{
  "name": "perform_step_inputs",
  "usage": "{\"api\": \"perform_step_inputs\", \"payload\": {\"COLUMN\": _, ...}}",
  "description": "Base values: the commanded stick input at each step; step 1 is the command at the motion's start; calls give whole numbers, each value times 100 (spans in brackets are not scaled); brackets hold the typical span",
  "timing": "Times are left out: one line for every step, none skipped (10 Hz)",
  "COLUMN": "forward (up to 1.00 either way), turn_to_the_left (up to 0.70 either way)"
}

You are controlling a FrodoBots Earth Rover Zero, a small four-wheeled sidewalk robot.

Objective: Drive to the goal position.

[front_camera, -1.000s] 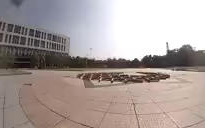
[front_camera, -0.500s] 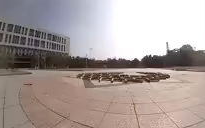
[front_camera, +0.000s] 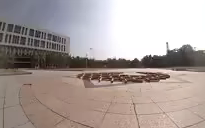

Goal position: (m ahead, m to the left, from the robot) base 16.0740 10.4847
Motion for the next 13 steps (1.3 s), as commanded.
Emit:
{"api": "perform_step_inputs", "payload": {"forward": 5, "turn_to_the_left": 0}}
{"api": "perform_step_inputs", "payload": {"forward": 5, "turn_to_the_left": 0}}
{"api": "perform_step_inputs", "payload": {"forward": 4, "turn_to_the_left": 0}}
{"api": "perform_step_inputs", "payload": {"forward": 4, "turn_to_the_left": 0}}
{"api": "perform_step_inputs", "payload": {"forward": 5, "turn_to_the_left": 0}}
{"api": "perform_step_inputs", "payload": {"forward": 5, "turn_to_the_left": 0}}
{"api": "perform_step_inputs", "payload": {"forward": 4, "turn_to_the_left": 0}}
{"api": "perform_step_inputs", "payload": {"forward": 4, "turn_to_the_left": 0}}
{"api": "perform_step_inputs", "payload": {"forward": 4, "turn_to_the_left": 0}}
{"api": "perform_step_inputs", "payload": {"forward": 4, "turn_to_the_left": 0}}
{"api": "perform_step_inputs", "payload": {"forward": 5, "turn_to_the_left": 0}}
{"api": "perform_step_inputs", "payload": {"forward": 4, "turn_to_the_left": 0}}
{"api": "perform_step_inputs", "payload": {"forward": 5, "turn_to_the_left": 0}}
